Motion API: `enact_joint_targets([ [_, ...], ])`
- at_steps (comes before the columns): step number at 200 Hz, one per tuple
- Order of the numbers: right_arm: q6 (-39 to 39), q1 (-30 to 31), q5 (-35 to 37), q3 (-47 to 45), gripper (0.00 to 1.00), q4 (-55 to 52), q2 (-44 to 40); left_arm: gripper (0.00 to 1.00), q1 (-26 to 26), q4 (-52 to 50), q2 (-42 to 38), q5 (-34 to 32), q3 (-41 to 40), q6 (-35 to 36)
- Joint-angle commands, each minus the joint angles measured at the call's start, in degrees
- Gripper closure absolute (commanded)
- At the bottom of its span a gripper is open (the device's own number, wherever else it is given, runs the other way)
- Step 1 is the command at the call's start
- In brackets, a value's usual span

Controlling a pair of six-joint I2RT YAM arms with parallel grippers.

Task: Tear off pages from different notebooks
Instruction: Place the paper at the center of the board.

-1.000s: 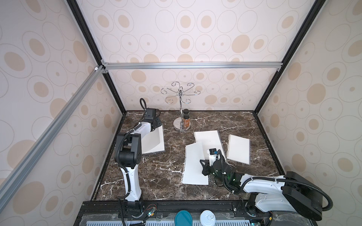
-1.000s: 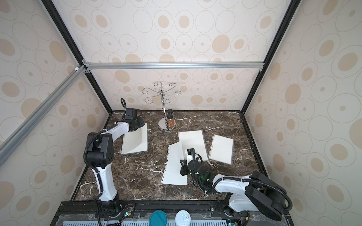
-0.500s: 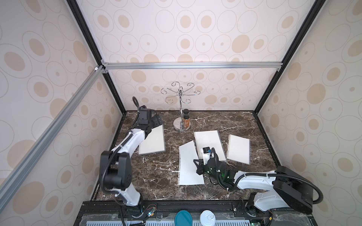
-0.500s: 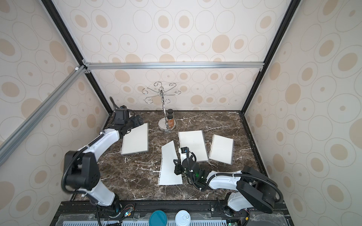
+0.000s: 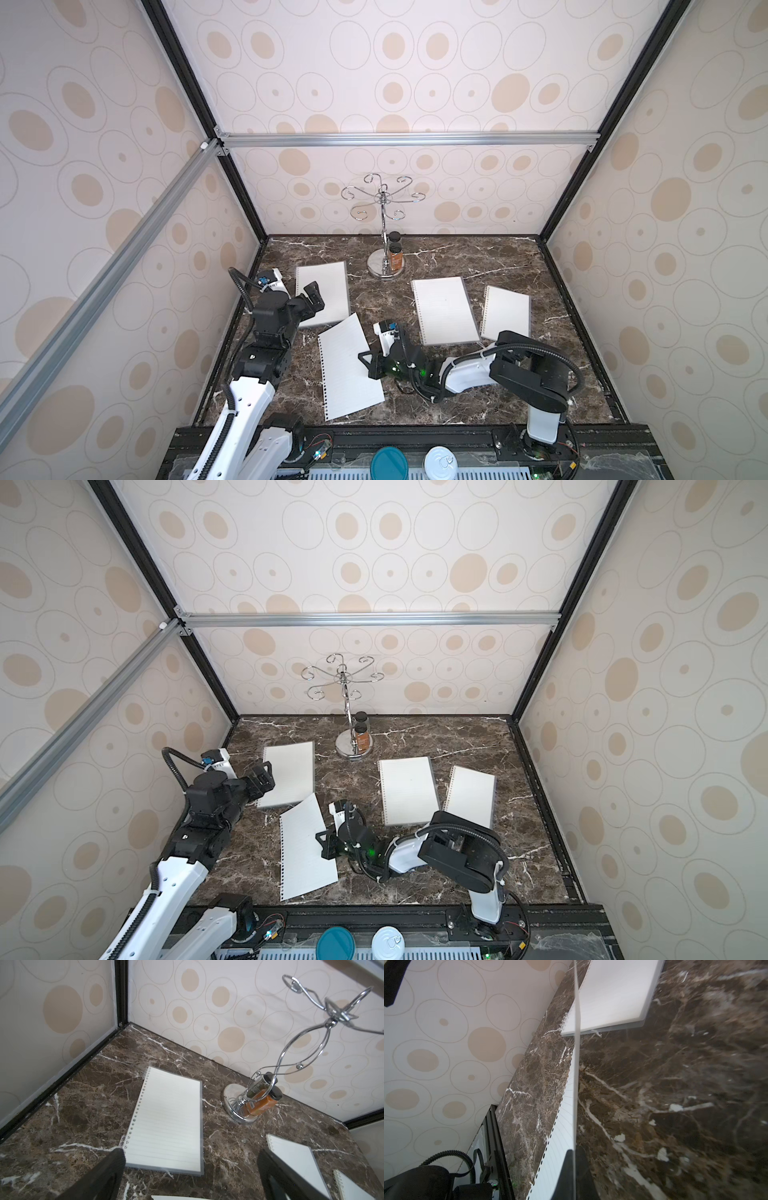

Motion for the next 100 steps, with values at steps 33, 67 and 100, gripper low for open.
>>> enact_joint_targets([
  [33, 8.9, -0.8, -2.5, 6.0, 1.0, -2.8, 8.3, 0.0, -0.3, -15.1, 0.6, 6.4, 7.3, 3.1],
  [67, 10.1, -0.7, -1.4, 8.2, 0.93, -1.9, 11.6, 0.0, -0.4, -17.0, 0.0, 4.6, 6.7, 5.6],
  [100, 12.4, -0.7, 3.3, 8.7, 0.91, 0.4, 13.1, 0.0, -0.2, -13.4, -3.5, 9.3, 5.6, 7.5],
])
